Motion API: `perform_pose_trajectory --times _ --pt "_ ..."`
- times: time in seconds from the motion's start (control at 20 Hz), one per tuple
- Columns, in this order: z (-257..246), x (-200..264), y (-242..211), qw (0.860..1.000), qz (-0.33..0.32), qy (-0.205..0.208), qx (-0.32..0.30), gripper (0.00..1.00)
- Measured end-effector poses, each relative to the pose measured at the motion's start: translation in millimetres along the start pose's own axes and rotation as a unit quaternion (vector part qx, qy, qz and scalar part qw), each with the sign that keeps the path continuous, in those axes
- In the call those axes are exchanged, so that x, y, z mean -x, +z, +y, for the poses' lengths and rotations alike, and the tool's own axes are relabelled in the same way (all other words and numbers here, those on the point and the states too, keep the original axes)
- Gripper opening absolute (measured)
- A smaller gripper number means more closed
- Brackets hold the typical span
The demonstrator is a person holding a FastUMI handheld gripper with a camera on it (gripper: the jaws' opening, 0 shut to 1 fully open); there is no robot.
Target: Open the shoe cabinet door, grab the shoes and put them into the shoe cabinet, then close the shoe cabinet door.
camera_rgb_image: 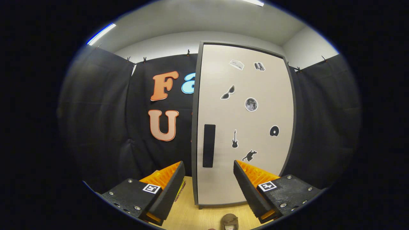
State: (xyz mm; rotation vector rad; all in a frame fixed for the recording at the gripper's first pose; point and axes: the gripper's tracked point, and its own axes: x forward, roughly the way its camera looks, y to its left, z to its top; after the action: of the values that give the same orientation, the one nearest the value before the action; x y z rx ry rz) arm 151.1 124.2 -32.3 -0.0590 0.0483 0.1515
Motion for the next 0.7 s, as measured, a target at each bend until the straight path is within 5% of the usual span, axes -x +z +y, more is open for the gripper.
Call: perform_pose_trajectory --times 0.7 --pt "-1.7 -94.9 -16.8 1.0 0.013 -0.01 -0.008 0.96"
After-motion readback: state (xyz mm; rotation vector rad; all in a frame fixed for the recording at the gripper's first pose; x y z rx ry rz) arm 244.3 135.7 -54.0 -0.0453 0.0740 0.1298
